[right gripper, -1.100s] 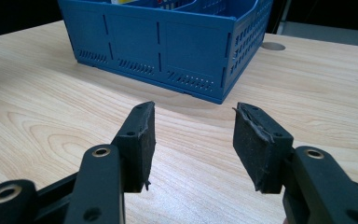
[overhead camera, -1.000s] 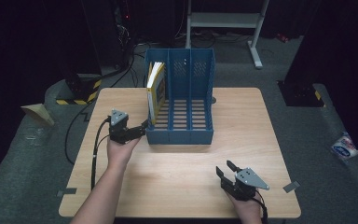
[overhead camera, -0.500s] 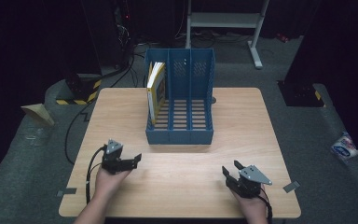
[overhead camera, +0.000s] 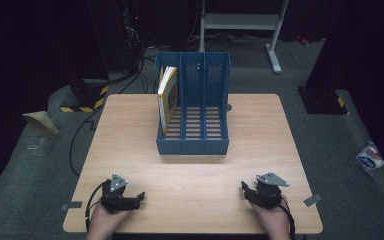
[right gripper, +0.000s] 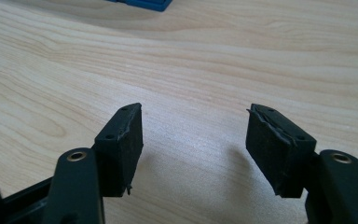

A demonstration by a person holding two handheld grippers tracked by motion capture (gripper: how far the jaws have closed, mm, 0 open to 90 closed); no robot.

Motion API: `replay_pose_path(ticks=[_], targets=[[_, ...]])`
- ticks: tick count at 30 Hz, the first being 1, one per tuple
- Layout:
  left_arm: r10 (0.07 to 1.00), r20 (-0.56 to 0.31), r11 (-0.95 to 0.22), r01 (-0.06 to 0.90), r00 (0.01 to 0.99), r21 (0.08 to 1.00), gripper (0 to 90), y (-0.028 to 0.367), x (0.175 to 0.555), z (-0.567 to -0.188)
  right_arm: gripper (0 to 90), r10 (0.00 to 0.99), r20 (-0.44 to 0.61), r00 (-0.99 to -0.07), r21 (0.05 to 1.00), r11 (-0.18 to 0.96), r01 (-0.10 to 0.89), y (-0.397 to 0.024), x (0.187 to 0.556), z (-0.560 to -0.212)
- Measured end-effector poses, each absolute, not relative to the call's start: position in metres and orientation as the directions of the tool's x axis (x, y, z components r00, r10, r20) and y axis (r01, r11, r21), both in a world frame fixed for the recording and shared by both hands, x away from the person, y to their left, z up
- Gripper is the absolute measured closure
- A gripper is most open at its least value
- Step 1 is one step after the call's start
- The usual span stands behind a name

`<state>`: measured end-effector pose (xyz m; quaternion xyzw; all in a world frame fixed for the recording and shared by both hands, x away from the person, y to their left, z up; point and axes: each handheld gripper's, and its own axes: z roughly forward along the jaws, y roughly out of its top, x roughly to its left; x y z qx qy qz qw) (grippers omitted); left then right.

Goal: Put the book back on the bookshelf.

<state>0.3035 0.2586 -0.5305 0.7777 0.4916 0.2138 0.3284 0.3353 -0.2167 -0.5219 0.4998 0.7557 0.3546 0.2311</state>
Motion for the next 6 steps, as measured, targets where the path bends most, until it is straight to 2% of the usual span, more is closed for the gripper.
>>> replay_pose_path(ticks=[6], targets=[[0.904,0.007,-0.301,0.627,0.426,0.719,4.6,0.2584,0.3037,-0.5304,34.3,0.921,0.011,-0.389,0.744,0.252,0.618,-0.2162,0.3385,-0.5227]])
